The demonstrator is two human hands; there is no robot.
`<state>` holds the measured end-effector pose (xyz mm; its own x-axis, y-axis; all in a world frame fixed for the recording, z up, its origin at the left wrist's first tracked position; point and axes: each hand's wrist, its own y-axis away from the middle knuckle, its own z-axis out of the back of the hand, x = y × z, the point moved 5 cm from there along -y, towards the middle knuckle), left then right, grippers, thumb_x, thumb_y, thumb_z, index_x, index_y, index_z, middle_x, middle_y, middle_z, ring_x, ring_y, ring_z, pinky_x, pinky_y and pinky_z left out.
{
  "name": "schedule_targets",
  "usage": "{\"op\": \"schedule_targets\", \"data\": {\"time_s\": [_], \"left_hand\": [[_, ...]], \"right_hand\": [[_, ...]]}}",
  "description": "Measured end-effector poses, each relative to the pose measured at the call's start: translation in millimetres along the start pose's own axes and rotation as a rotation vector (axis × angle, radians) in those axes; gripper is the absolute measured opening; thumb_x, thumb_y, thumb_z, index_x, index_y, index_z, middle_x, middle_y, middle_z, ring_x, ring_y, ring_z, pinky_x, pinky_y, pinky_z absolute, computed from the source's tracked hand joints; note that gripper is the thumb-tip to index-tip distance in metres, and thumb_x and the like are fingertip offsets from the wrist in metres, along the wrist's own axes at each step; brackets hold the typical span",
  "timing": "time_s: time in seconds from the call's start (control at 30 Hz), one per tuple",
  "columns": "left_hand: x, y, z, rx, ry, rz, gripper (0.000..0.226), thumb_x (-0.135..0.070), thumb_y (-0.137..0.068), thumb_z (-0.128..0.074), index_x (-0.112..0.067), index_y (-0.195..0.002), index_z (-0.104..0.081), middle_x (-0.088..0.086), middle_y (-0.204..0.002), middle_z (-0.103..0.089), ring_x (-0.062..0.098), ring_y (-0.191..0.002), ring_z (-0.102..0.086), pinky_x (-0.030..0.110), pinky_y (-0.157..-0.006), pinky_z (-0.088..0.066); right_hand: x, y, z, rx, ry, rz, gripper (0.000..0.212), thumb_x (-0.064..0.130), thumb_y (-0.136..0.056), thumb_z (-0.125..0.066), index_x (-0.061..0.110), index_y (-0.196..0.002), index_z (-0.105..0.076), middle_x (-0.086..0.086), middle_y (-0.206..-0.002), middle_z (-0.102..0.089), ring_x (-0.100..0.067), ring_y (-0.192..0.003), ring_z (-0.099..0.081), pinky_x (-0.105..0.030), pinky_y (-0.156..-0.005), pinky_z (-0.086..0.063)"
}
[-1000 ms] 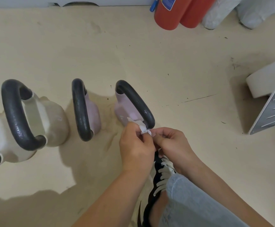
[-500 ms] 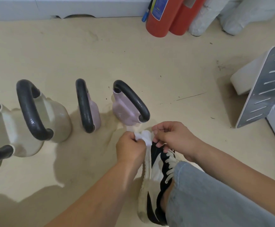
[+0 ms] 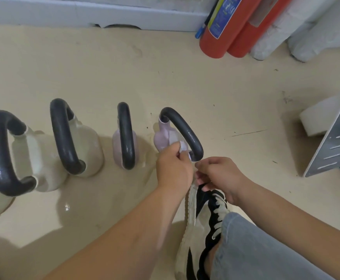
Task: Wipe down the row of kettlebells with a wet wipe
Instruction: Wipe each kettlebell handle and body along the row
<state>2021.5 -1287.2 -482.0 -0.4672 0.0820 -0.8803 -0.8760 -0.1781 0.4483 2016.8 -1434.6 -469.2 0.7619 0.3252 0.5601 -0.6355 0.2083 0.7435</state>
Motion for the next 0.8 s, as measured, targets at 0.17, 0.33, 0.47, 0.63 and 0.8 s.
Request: {"op": "schedule_targets", "data": {"time_s": [0.17,0.33,0.47,0.63,0.8], "left_hand": [[-1.4,-9.4,-10.6,0.135,-0.125,-0.097,0.022,-0.009,-0.102,-0.045,-0.009,-0.094,-0.066,0.001,-0.089,-0.051,0.01,-0.067,-0.054,0.012,-0.058,-0.046],[-4.2,24.2,-14.1,0.07,-0.019,-0.01,0.02,-0.01,-0.107,-0.05,-0.012,-0.087,-0.05,-0.005,-0.071,-0.05,-0.004,-0.051,-0.05,0.011,-0.052,-0.043],[1.8,45.7,-22.4,0.088,0.263,0.145,0.016,-0.018,-0.107,-0.05,-0.014,-0.092,-0.053,-0.013,-0.055,-0.054,-0.001,-0.049,-0.052,0.009,-0.05,-0.044],[40.3,53.1,-16.1,0.022,0.069,0.252,0.032,-0.008,-0.101,-0.048,-0.021,-0.072,-0.042,-0.004,-0.08,-0.046,0.006,-0.067,-0.043,0.01,-0.061,-0.036],[39.1,38.8,3.3,-0.133,-0.127,0.108,0.019,-0.017,-0.102,-0.05,-0.004,-0.096,-0.062,0.002,-0.107,-0.052,0.017,-0.087,-0.052,0.023,-0.08,-0.041]], "right_hand": [[-6.5,-8.6,-6.4,-0.011,-0.138,-0.007,0.018,0.004,-0.097,-0.059,-0.005,-0.106,-0.072,-0.013,-0.07,-0.069,-0.023,-0.06,-0.061,-0.03,-0.052,-0.052],[-14.5,-8.6,-1.5,-0.088,-0.259,-0.035,0.021,-0.004,-0.096,-0.054,0.0,-0.109,-0.07,-0.015,-0.077,-0.072,-0.025,-0.061,-0.064,-0.029,-0.053,-0.055],[-10.5,-5.3,1.7,-0.117,-0.257,-0.006,0.024,-0.006,-0.094,-0.053,0.001,-0.109,-0.071,-0.015,-0.079,-0.072,-0.024,-0.062,-0.064,-0.03,-0.053,-0.056],[-10.3,-1.2,5.0,-0.164,-0.281,0.004,0.025,-0.007,-0.095,-0.052,0.003,-0.109,-0.07,-0.019,-0.087,-0.072,-0.026,-0.071,-0.064,-0.033,-0.058,-0.057],[-12.4,-0.9,5.9,-0.169,-0.305,0.009,0.024,-0.008,-0.095,-0.053,0.003,-0.109,-0.069,-0.018,-0.086,-0.071,-0.026,-0.069,-0.065,-0.036,-0.06,-0.054]]}}
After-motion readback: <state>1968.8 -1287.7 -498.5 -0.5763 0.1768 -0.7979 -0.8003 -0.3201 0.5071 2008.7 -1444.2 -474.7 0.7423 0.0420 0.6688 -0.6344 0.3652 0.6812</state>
